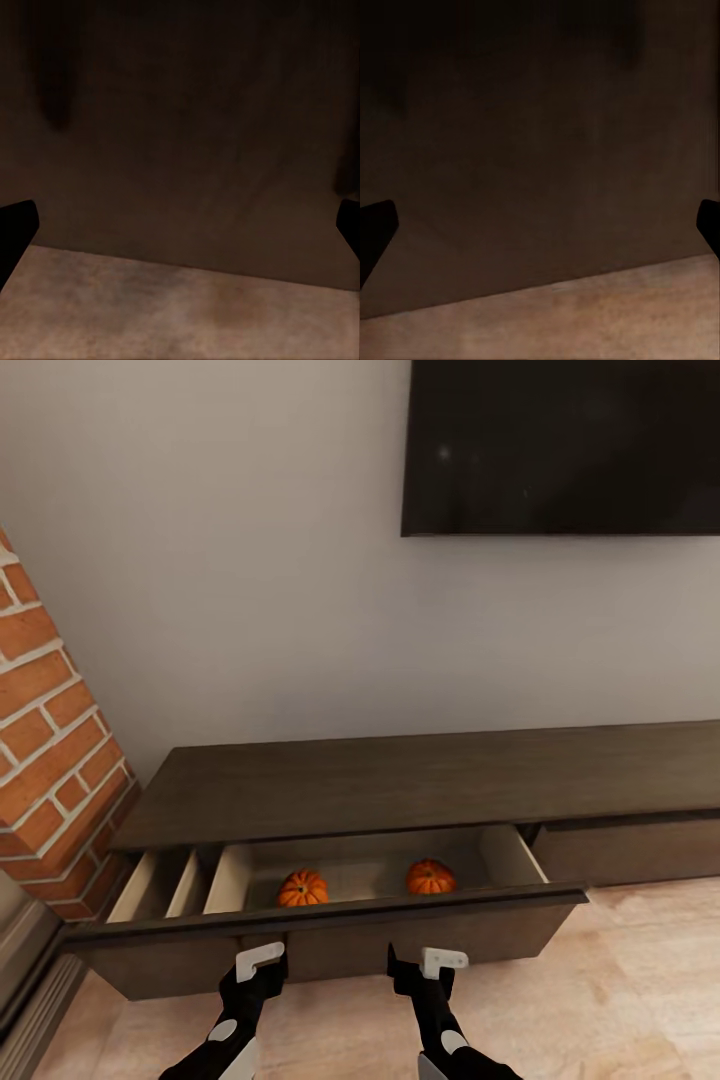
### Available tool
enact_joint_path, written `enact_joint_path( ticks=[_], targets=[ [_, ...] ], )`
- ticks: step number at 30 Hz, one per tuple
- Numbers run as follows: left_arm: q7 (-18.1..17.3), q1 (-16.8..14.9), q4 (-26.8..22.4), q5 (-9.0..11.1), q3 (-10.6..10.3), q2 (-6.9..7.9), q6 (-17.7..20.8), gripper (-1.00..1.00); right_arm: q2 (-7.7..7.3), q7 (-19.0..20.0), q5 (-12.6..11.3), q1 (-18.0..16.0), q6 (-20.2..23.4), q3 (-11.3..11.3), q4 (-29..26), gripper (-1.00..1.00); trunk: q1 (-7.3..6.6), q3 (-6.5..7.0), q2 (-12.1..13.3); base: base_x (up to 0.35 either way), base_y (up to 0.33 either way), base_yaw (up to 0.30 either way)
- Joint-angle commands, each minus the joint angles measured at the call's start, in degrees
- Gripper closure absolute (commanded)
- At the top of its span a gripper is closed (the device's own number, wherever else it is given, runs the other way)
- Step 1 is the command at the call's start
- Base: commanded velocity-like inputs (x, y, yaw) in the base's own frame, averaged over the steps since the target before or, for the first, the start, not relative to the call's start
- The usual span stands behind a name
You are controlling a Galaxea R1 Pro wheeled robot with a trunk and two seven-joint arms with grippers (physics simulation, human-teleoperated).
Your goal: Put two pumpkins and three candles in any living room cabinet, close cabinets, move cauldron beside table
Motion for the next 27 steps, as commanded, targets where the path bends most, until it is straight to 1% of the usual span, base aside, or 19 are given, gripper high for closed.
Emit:
enact_joint_path(
  ticks=[1, 18, 21, 27],
  targets=[
    [0.36, -0.06, -0.02, 0.11, -0.55, 0.02, -0.19, -1.0, -0.01, -0.47, -0.2, -0.05, -0.14, 0.49, -0.01, -1.0, 0.02, -0.04, -0.02, 0.267, 0.0, 0.0],
    [0.28, -0.06, -0.02, 0.2, -0.55, 0.07, -0.19, -1.0, 0.08, -0.47, -0.26, -0.05, -0.05, 0.49, -0.01, -1.0, 0.02, -0.04, -0.02, 0.256, 0.0, 0.0],
    [0.28, -0.06, -0.02, 0.2, -0.55, 0.09, -0.19, -1.0, 0.08, -0.47, -0.33, -0.05, -0.05, 0.49, -0.01, -1.0, 0.02, -0.04, -0.02, 0.162, 0.0, 0.0],
    [0.28, -0.06, -0.02, 0.2, -0.57, 0.11, -0.28, -1.0, 0.08, -0.47, -0.36, -0.05, -0.05, 0.49, -0.01, -1.0, 0.02, -0.04, -0.02, 0.03, 0.0, 0.0]
  ],
)
